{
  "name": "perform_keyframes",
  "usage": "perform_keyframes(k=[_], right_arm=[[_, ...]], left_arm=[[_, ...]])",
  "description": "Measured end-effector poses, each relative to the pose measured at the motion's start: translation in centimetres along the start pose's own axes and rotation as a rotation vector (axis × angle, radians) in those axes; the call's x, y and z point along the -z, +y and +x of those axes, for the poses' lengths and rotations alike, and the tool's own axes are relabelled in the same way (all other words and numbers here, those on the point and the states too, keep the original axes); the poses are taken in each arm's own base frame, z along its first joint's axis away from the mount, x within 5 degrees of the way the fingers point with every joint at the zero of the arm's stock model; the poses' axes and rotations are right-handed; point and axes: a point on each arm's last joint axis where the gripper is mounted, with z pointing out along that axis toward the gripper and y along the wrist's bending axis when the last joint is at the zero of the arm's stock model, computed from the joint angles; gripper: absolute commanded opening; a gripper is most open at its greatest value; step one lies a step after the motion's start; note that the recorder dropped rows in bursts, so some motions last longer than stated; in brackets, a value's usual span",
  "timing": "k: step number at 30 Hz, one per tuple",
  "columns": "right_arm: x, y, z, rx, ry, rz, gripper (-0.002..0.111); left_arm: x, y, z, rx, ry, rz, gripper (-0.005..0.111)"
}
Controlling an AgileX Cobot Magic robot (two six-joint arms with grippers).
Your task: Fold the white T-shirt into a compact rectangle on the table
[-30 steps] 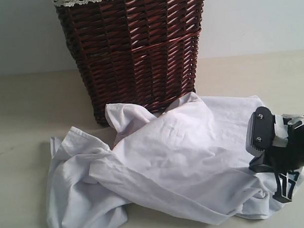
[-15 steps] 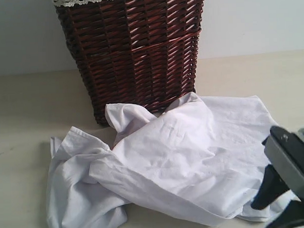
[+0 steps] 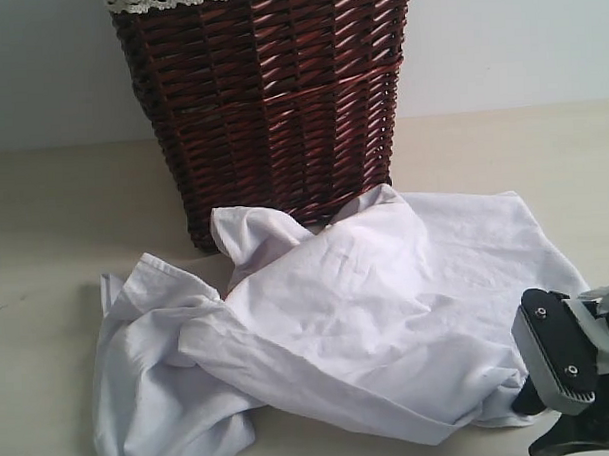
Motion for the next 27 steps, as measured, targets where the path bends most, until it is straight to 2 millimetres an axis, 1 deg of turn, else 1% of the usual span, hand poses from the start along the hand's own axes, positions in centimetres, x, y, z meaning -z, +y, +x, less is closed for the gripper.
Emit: perform_keyframes(k=[7,10,11,13,17,21,23,25,27], right_arm=[[0.0,-0.7,-0.5,-0.120,-0.064,0.077,0.040],[0.0,-1.1,-0.5,-0.158,-0.074,0.106,0.037],[-0.2,-1.2,-0.4,-0.173,-0.069,0.117,0.034],[-0.5,-1.6,0.0,-0.196,-0.046,0.144,0.025],[-0.9,-2.4,0.6,-0.271,-0.020,0.215,0.000],[-0.8,-3.0,0.7,-0.357,-0.028,0.278,0.000],[-0.8,-3.0,0.7,-0.370,-0.031,0.285,0.000],[-0.8,-3.0,0.6,-0.361,-0.035,0.278,0.000],[-0.4,-2.6,0.3,-0.297,-0.037,0.254,0.000]], left_arm=[[0.0,0.0,0.0,0.000,0.000,0.000,0.000],[0.0,0.0,0.0,0.000,0.000,0.000,0.000],[0.0,0.0,0.0,0.000,0.000,0.000,0.000],[0.0,0.0,0.0,0.000,0.000,0.000,0.000],[0.0,0.0,0.0,0.000,0.000,0.000,0.000],[0.0,0.0,0.0,0.000,0.000,0.000,0.000],[0.0,0.0,0.0,0.000,0.000,0.000,0.000],[0.0,0.0,0.0,0.000,0.000,0.000,0.000],[0.0,0.0,0.0,0.000,0.000,0.000,0.000]])
